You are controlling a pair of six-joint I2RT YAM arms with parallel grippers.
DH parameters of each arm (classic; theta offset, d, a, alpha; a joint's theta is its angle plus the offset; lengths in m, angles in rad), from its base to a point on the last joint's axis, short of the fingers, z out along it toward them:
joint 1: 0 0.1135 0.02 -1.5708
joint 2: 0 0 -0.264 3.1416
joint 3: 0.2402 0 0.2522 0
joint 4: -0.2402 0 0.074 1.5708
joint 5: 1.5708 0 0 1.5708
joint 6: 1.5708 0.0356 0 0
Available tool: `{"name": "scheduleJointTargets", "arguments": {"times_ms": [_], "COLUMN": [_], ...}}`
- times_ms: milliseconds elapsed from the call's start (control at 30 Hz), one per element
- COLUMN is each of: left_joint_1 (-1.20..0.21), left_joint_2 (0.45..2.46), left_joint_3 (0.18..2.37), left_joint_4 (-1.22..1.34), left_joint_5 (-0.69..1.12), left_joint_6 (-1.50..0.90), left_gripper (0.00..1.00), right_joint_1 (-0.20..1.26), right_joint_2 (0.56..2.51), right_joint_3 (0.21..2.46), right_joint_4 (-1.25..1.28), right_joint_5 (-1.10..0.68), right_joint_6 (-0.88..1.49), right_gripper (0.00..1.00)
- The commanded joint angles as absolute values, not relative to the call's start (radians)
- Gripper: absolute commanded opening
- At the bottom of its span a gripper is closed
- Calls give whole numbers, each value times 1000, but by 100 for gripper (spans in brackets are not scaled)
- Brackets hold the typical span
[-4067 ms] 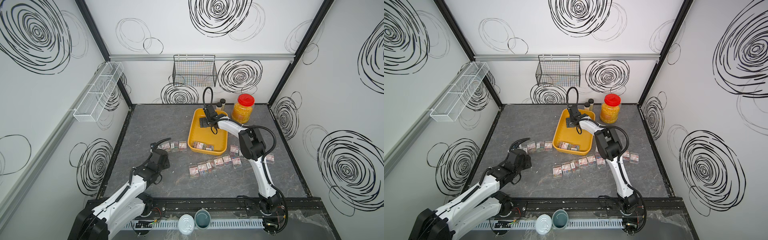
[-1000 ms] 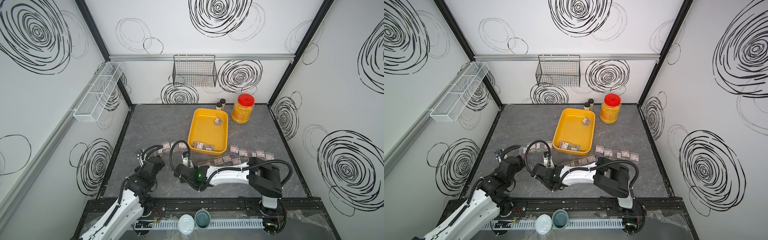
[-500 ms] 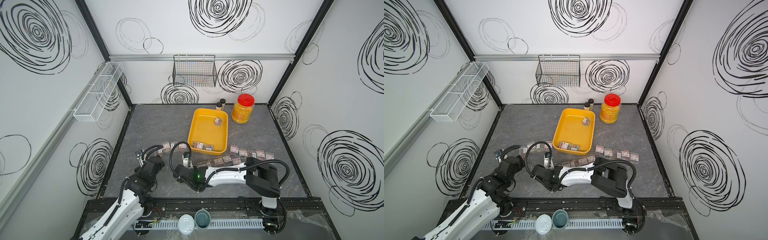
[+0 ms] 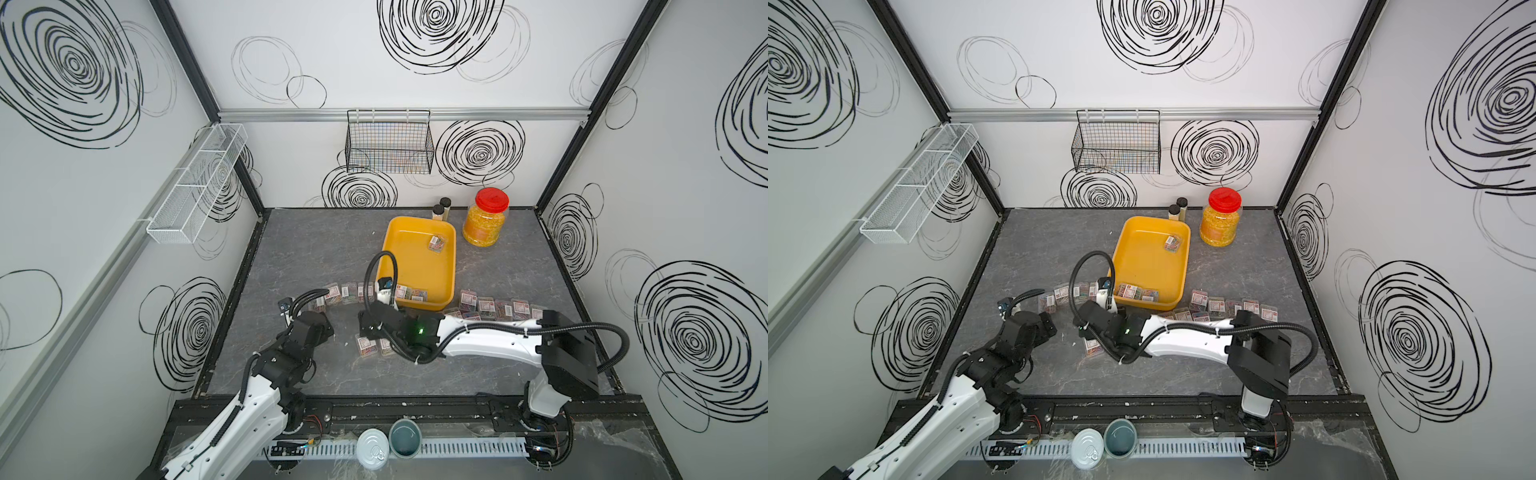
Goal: Take the paper clips out of the storage box
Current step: Place the boxed paper clips at the center of the board, then move the boxed paper clips to the center of the board, then pick up the boxed paper clips from the storage box.
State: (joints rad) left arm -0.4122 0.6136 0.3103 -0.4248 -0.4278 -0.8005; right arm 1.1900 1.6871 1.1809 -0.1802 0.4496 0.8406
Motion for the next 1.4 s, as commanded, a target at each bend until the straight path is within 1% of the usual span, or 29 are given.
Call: {"name": "scheduleJointTargets", "arguments": {"times_ms": [0, 67, 167, 200, 300, 367, 467, 633, 700, 867, 1100, 1233, 1367], "left_joint_1": [-414, -417, -454, -477, -580, -658, -732, -764, -766, -779, -830, -834, -842], "left_joint_2": [577, 554, 548, 556, 613, 664, 750, 869, 909, 985, 1019, 1067, 1114], "left_joint_3": [236, 191, 149, 136, 131, 142, 165, 182, 189, 216, 238, 264, 280], "left_joint_4": [-298, -253, -184, -165, -138, -144, -145, -104, -86, -67, -49, -73, -60], "left_joint_5": [-238, -194, -166, -173, -247, -331, -406, -444, -444, -441, -456, -454, -440], "left_joint_6": [-852, -896, -948, -967, -1003, -1028, -1049, -1054, -1043, -1033, -1037, -1034, -1026], "left_gripper": [87, 84, 72, 69, 62, 57, 50, 49, 48, 47, 49, 48, 48], "right_joint_1": [1039, 940, 795, 753, 660, 619, 578, 536, 529, 509, 478, 457, 443], "right_joint_2": [1683, 1708, 1776, 1805, 1904, 1964, 2050, 2189, 2222, 2305, 2372, 2412, 2423], "right_joint_3": [1186, 1199, 1246, 1269, 1359, 1418, 1515, 1682, 1717, 1815, 1868, 1917, 1923], "right_joint_4": [-267, -264, -251, -247, -255, -254, -278, -343, -348, -394, -399, -429, -404], "right_joint_5": [451, 448, 391, 373, 353, 337, 344, 375, 389, 426, 416, 407, 365], "right_joint_6": [737, 697, 657, 647, 629, 621, 607, 599, 600, 616, 635, 630, 604], "right_gripper": [81, 82, 83, 83, 85, 85, 85, 85, 85, 88, 91, 91, 92]}}
